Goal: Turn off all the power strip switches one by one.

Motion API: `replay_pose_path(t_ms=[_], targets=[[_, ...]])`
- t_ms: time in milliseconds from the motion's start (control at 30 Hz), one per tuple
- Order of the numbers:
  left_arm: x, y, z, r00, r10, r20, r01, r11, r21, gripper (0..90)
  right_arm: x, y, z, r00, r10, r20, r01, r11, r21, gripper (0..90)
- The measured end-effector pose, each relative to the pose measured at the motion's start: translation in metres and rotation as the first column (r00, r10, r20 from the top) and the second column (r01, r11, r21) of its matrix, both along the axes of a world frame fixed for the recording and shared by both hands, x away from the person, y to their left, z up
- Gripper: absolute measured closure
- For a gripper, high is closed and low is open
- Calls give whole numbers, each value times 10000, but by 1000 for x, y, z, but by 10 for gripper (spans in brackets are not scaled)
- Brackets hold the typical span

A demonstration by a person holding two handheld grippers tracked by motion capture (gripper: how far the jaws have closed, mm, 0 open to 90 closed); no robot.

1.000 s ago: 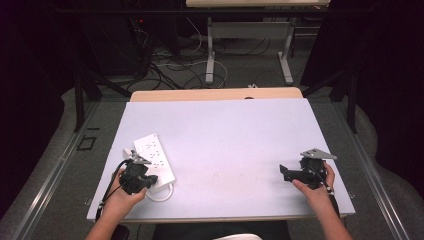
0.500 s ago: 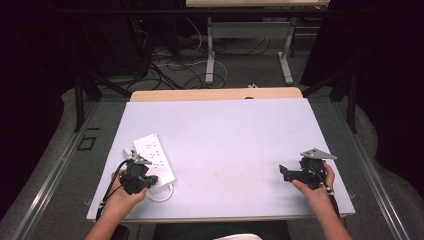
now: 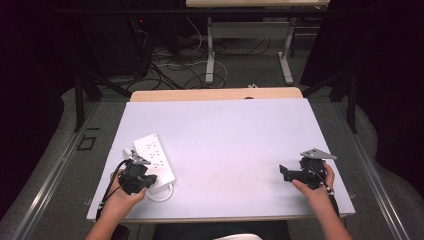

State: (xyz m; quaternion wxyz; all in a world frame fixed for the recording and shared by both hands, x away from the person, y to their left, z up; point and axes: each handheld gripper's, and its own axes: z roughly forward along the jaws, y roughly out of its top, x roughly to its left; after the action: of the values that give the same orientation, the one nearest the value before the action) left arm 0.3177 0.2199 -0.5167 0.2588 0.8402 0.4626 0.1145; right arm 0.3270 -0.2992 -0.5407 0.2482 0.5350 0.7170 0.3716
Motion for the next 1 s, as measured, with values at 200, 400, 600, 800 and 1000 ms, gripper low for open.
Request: replay_pose_path(t_ms=[200, 400, 600, 800, 1000], targets=[[-1, -1, 0, 10000, 82, -5, -82, 10000, 46, 899, 0, 0, 0, 10000, 24, -36, -25, 10000, -15, 24], [1, 1, 0, 9999, 83, 74, -82, 9999, -128, 900, 0, 1, 0, 10000, -30, -39, 30, 10000, 37, 24], [2, 3, 1, 9989, 340, 307, -333, 9991, -257, 899, 0, 1, 0, 10000, -18, -57, 18, 10000, 8, 24], [5, 11, 3, 9974, 590, 422, -580, 9980, -230, 899, 1, 2, -1, 10000, -14, -77, 14, 10000, 56, 24], [9, 16, 4, 9946, 792, 675, -769, 9964, -358, 899, 1, 1, -1, 10000, -19, -85, 19, 10000, 35, 24]])
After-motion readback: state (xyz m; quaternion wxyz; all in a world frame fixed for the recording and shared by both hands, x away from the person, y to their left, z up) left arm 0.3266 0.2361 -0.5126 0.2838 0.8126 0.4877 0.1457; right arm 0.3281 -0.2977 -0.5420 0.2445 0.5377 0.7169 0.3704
